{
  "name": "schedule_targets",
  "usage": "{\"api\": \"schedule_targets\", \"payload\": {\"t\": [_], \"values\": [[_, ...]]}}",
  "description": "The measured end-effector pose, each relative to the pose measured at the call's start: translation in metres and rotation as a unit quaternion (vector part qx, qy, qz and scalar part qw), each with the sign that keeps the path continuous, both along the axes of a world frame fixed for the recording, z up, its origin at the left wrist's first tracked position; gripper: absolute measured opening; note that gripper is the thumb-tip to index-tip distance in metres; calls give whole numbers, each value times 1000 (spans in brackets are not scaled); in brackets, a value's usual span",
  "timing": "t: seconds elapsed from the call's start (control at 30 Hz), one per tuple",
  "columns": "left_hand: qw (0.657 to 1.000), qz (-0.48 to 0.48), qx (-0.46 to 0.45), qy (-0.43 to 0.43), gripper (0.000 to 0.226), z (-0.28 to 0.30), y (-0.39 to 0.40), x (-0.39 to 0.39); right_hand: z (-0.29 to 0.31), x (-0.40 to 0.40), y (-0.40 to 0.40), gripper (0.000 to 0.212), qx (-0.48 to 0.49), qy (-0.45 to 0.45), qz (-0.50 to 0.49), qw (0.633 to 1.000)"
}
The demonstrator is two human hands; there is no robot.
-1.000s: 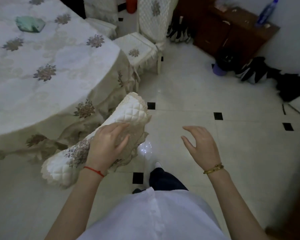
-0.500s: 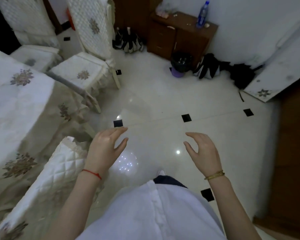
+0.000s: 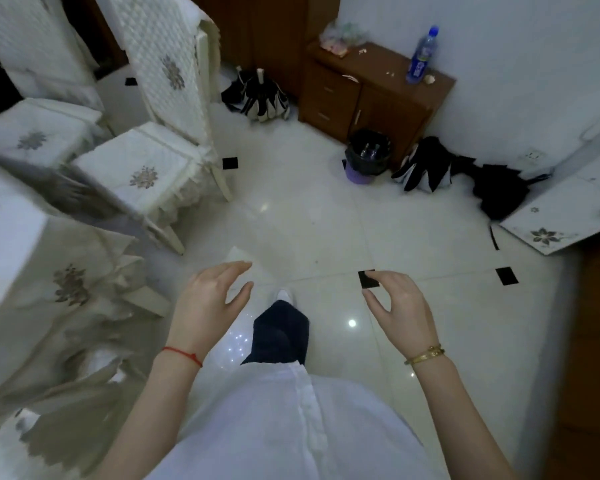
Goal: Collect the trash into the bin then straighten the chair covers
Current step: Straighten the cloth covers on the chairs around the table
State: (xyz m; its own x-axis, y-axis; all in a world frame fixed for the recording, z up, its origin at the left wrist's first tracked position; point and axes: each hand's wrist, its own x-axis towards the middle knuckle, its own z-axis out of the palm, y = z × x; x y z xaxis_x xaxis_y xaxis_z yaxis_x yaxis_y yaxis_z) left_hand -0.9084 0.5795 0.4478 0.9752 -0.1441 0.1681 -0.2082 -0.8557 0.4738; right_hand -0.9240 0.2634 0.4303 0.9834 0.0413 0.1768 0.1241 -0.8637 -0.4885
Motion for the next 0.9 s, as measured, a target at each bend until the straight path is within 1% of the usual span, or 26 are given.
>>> {"api": "schedule_targets", "payload": {"t": [0.1, 0.2, 0.37, 0.47, 0.6, 0.73, 0.9], "values": [[1000, 10, 4, 21, 33, -8, -1, 64, -6, 66, -5, 27, 4, 6, -2, 1000], [1000, 21, 7, 15, 34, -6, 2, 139, -4, 142, -8, 27, -2, 4, -7, 1000], [1000, -5, 17, -12, 35, 13, 8, 281, 21, 280, -6, 27, 3, -39, -23, 999], [999, -24, 23, -4, 39, 20, 10, 358, 29, 348, -5, 28, 1, -51, -29, 998], [1000, -16, 9, 8, 37, 20, 8, 430, 23, 415, -6, 27, -2, -28, -35, 999], [1000, -5, 10, 27, 38, 2, 5, 494, 1, 488, -6, 28, 0, 3, -26, 1000], [999, 33, -4, 35, 35, -13, -5, 598, -15, 621, -13, 27, 4, 23, 3, 1000]]}}
